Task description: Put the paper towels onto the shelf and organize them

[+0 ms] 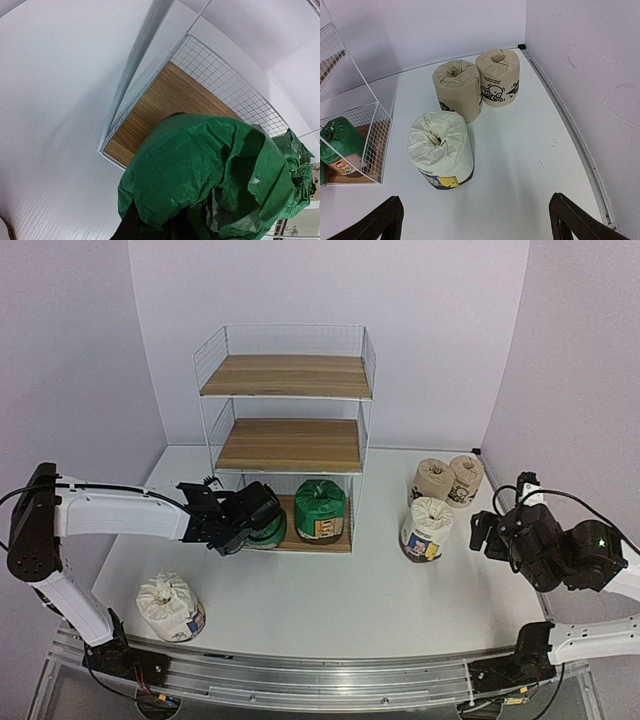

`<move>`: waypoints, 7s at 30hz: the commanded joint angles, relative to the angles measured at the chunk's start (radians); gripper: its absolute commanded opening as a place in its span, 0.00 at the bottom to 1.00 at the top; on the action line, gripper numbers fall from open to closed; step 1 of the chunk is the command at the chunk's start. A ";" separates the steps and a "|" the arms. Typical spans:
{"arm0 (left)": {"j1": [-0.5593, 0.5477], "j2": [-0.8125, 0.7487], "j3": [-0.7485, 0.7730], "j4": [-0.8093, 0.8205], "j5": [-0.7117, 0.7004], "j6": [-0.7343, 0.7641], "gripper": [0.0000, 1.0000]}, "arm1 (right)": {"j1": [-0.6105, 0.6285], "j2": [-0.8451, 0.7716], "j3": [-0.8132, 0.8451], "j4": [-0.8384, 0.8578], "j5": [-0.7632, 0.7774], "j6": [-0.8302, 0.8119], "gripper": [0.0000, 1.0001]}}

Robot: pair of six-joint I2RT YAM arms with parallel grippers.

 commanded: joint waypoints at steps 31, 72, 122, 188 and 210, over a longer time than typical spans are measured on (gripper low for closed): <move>-0.006 0.103 0.097 0.001 -0.107 -0.099 0.41 | 0.000 -0.086 -0.046 0.006 0.008 0.028 0.98; 0.067 -0.091 -0.247 0.634 0.510 0.562 1.00 | 0.001 -0.026 -0.036 0.008 -0.025 0.029 0.98; -0.027 -0.384 -0.356 0.438 0.484 0.506 1.00 | -0.403 0.483 0.222 0.015 -0.515 0.130 0.98; -0.037 -0.444 -0.306 0.342 0.688 0.522 0.99 | -0.286 0.499 0.182 -0.021 -0.952 -0.089 0.16; -0.068 -0.443 -0.417 0.474 0.804 0.529 0.99 | 0.107 1.064 0.602 0.136 -0.752 0.118 0.18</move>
